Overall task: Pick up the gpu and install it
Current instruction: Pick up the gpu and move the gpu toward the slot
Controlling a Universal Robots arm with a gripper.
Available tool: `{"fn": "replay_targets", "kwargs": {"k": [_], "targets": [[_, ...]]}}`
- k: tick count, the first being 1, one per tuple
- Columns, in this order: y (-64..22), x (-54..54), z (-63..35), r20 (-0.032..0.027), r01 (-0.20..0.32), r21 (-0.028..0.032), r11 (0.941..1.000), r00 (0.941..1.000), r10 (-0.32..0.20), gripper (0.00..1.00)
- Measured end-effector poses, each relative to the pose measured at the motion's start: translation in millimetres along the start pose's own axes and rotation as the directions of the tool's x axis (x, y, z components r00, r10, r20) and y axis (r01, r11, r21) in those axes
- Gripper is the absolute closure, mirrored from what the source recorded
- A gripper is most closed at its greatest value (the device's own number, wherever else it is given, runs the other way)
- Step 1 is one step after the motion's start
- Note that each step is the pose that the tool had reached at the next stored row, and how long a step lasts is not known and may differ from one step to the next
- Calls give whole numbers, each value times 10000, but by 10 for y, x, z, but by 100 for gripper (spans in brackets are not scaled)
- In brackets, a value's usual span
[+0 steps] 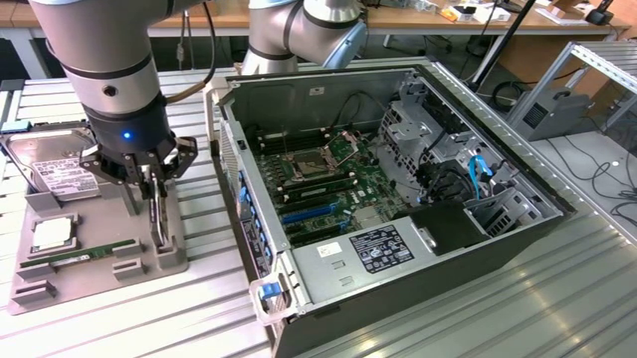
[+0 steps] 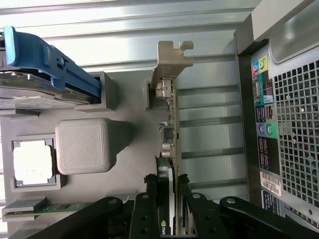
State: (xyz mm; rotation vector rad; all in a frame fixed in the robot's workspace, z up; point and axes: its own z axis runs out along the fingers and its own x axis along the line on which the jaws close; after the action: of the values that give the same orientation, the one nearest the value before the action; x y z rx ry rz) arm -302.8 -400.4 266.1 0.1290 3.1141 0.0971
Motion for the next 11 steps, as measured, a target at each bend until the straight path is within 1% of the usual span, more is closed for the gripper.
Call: {"fn": "replay_targets", "kwargs": {"k": [11], "targets": [[2,-1,-35,-2,-1,-27,10000,10000,1,73]]}}
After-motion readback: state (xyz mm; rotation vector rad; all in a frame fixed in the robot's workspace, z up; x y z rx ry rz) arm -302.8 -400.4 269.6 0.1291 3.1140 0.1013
